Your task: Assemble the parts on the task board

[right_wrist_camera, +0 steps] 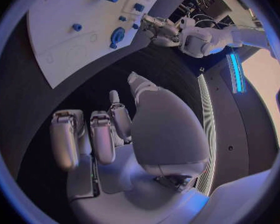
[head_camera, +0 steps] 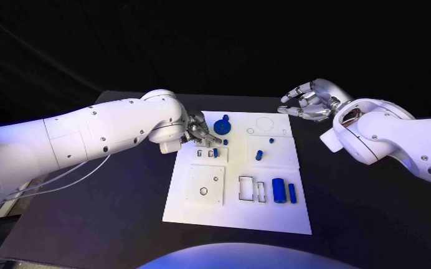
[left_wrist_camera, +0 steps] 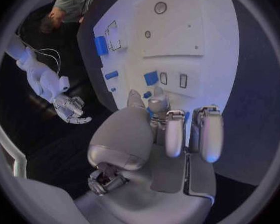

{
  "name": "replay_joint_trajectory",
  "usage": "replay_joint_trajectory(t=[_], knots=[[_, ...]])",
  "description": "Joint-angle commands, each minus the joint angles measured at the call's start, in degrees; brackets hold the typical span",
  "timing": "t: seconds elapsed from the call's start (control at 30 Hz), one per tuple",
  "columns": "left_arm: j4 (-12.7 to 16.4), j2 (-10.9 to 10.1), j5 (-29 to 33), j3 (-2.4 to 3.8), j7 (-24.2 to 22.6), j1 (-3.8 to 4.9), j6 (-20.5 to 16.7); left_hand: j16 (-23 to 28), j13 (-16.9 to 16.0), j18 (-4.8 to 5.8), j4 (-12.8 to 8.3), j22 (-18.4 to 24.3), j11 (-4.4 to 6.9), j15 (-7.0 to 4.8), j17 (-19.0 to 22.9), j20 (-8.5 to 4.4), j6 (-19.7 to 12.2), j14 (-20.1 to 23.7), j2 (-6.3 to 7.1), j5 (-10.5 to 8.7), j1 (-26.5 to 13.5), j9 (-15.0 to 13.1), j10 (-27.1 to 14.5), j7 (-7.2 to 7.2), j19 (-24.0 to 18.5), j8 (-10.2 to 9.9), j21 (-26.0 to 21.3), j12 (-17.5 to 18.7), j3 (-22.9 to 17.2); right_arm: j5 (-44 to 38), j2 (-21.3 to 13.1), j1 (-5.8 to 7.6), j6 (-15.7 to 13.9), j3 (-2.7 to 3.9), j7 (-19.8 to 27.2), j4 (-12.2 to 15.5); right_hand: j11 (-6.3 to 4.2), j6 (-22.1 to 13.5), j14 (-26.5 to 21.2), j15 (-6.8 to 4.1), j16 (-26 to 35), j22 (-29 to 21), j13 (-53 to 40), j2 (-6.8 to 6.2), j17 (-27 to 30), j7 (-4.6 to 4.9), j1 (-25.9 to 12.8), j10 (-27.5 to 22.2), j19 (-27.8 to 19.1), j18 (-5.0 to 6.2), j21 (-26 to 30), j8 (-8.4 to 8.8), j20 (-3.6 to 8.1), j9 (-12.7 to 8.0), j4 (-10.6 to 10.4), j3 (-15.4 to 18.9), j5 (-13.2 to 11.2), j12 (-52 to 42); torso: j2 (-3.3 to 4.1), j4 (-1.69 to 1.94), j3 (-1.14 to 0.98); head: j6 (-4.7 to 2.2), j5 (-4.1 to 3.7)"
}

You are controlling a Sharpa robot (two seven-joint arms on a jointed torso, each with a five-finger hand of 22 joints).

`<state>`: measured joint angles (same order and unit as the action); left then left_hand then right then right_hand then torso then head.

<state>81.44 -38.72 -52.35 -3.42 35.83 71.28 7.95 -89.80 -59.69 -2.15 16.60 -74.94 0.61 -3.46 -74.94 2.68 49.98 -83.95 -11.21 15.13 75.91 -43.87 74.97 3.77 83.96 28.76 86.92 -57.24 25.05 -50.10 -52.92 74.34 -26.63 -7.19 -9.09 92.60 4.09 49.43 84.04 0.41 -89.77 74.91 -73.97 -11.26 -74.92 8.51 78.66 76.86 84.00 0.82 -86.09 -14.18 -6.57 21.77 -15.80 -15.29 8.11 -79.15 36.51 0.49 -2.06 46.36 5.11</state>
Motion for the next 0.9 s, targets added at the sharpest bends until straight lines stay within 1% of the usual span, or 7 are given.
replay_joint_trajectory(t=[0.03,0.13,0.27,0.33,0.37,0.6,0.9], knots=[[-0.6,0.6,-0.7,-0.06,1.7,0.19,2.6,-0.2,-0.2,0.90,0.1,-9.7,0.01,-0.46,-15.1,-0.15,-0.6,-6.0,0.31,1.59,-0.6,-0.3,-0.3,-0.07,2.7,0.4,0.2,-0.4,1.5,-0.8,0.1,0.02,0.9,0.02,-0.2,0.0,-0.15,0.1,6.0,-0.39,-0.2,13.0,0.0,-0.24,-15.1,-0.03,-0.3,-0.2,3.3,0.35,0.4,-0.34,0.31,0.0,-0.2,-0.3,0.3,0.3,0.08,0.03,0.06,0.06,0.00],[-1.1,1.1,-0.5,-0.18,1.8,0.21,3.3,-0.2,-0.2,0.90,0.1,-9.7,0.01,-0.46,-15.1,-0.15,-0.8,-6.0,0.62,3.49,-0.8,-0.6,-0.5,-0.06,2.7,0.5,0.2,-0.4,1.5,-0.8,0.1,0.02,0.9,0.02,-0.3,-0.1,-0.16,0.1,6.0,-0.39,-0.2,13.0,0.0,-0.27,-15.1,-0.04,-0.3,-0.2,3.3,0.36,0.4,-0.36,0.32,0.1,-0.2,-0.3,0.3,0.3,0.09,-0.03,0.06,0.17,0.05],[-1.8,1.8,-0.3,-0.43,2.0,0.23,4.0,-0.2,-0.2,0.91,0.1,-9.8,0.01,-0.45,-15.1,-0.14,-0.9,-6.0,0.72,4.36,-0.9,-0.8,-0.6,-0.06,2.7,0.5,0.2,-0.5,1.5,-0.9,0.2,0.02,0.9,0.02,-0.3,-0.1,-0.16,0.1,6.0,-0.39,-0.2,13.0,0.0,-0.27,-15.1,-0.04,-0.3,-0.2,3.3,0.36,0.4,-0.36,0.32,0.1,-0.2,-0.3,0.3,0.3,0.09,-0.07,0.05,0.28,0.02],[-2.1,2.1,-0.2,-0.55,2.1,0.24,4.2,-0.2,-0.2,0.91,0.1,-9.9,0.02,-0.45,-15.1,-0.14,-0.8,-6.0,0.70,4.70,-0.9,-0.8,-0.6,-0.08,2.7,0.5,0.2,-0.5,1.5,-0.9,0.2,0.02,1.0,0.02,-0.4,-0.2,-0.18,0.1,6.0,-0.40,-0.2,13.0,0.0,-0.32,-15.1,-0.06,-0.3,-0.2,3.3,0.37,0.5,-0.41,0.33,0.1,-0.2,-0.3,0.5,0.3,0.13,-0.07,0.05,0.32,0.01],[-2.3,2.2,-0.2,-0.59,2.1,0.24,4.4,-0.2,-0.2,0.91,0.1,-9.9,0.02,-0.45,-15.1,-0.14,-0.8,-6.0,0.69,4.73,-0.9,-0.8,-0.6,-0.09,2.7,0.6,0.2,-0.5,1.5,-0.9,0.2,0.02,1.0,0.02,-0.4,-0.2,-0.18,0.1,6.0,-0.40,-0.2,13.0,0.0,-0.32,-15.1,-0.06,-0.3,-0.2,3.3,0.37,0.5,-0.41,0.33,0.1,-0.2,-0.3,0.5,0.3,0.12,-0.02,0.10,0.39,-0.03],[-2.8,2.8,0.1,-0.76,2.1,0.24,5.3,-0.2,-0.3,0.93,0.0,-10.0,0.09,-0.49,-15.1,-0.16,-0.7,-6.0,0.62,5.68,-0.4,-1.1,-0.6,-0.19,2.8,0.8,0.3,-0.7,1.4,-1.0,0.3,0.02,1.2,0.02,-0.5,-0.2,-0.19,0.2,6.0,-0.41,-0.2,13.0,0.0,-0.33,-15.1,-0.07,-0.4,-0.2,3.3,0.37,0.5,-0.45,0.34,0.2,-0.2,-0.3,0.6,0.3,0.17,0.06,0.08,0.57,-0.17],[-3.2,3.4,0.9,-0.92,2.1,0.24,6.0,-0.2,-0.3,0.94,0.0,-10.1,0.14,-0.53,-15.1,-0.18,-0.5,-6.0,0.56,6.16,-0.1,-1.3,-0.7,-0.26,2.8,1.0,0.3,-0.7,1.4,-1.0,0.4,0.02,1.2,0.01,-0.5,-0.4,-0.21,0.2,6.0,-0.43,-0.2,12.9,0.2,-0.34,-15.1,-0.09,-0.5,-0.3,3.2,0.39,0.6,-0.52,0.35,0.2,-0.3,-0.4,0.7,0.4,0.17,-0.01,0.11,0.72,-0.17]])
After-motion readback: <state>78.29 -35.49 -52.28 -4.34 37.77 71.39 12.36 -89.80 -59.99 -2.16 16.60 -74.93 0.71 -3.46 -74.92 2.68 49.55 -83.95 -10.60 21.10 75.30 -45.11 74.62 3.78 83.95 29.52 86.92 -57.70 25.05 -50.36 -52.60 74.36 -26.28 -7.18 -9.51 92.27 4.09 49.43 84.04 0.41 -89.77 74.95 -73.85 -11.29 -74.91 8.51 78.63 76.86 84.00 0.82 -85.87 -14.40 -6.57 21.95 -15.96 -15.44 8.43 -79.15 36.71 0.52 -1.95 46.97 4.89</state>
